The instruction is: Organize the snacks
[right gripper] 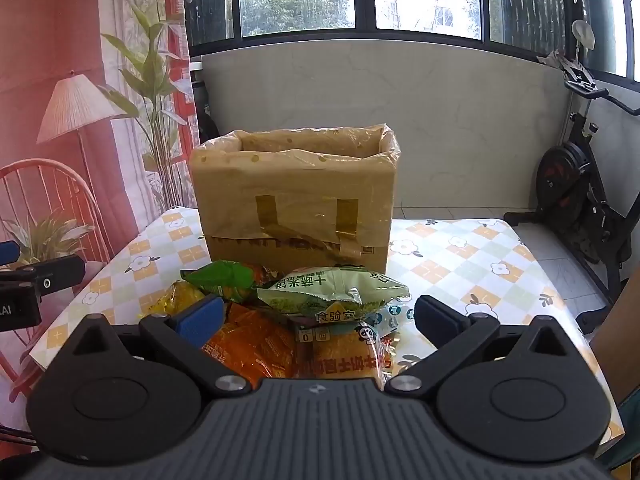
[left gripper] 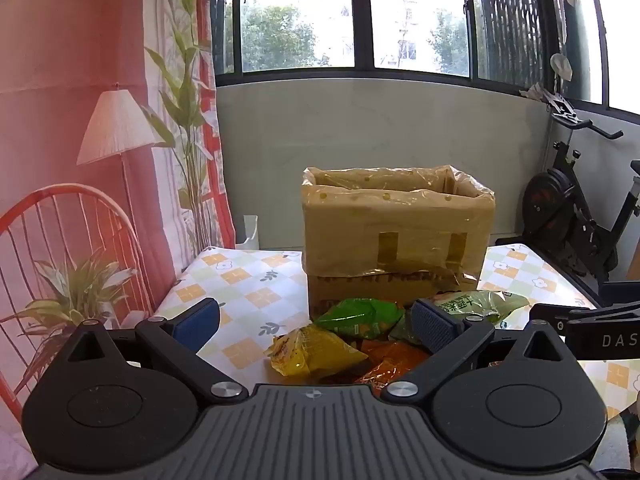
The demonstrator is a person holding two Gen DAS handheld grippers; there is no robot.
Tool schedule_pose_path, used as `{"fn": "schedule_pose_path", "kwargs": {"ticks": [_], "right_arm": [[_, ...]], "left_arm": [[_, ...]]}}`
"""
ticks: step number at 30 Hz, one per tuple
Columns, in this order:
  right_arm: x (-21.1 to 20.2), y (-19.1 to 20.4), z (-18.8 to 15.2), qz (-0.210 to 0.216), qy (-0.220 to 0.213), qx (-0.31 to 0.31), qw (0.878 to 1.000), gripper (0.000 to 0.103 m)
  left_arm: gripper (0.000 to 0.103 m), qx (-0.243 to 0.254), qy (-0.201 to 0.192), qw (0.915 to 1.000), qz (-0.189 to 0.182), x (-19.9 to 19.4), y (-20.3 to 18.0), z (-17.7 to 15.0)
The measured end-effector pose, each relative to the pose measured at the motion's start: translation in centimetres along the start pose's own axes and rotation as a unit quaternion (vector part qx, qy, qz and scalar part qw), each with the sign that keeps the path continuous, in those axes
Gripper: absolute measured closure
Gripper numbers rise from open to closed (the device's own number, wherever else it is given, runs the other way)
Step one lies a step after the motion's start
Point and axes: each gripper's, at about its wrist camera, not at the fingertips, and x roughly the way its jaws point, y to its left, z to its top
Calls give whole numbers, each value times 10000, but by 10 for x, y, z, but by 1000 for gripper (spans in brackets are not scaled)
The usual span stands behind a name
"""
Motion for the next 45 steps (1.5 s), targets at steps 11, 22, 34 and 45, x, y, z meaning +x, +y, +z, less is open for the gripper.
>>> {"fn": "schedule_pose_path", "kwargs": {"ticks": [11,22,34,45], "right_arm": [[2,-8,0,6,59,51,10000,0],[1,-4,-2,-15,51,50,10000,0],[1,-3,-2,-23,47,40,10000,0],[1,-4,-1,-24,44,33,10000,0]], "left_arm": [[0,62,-37,10000,63,-11,-3,0],[1,45,-3,10000,55,-3,-3,-1],[0,23,29,10000,47,-1,-1,-1],[0,13,46,10000,40,1,-1,-3]]}}
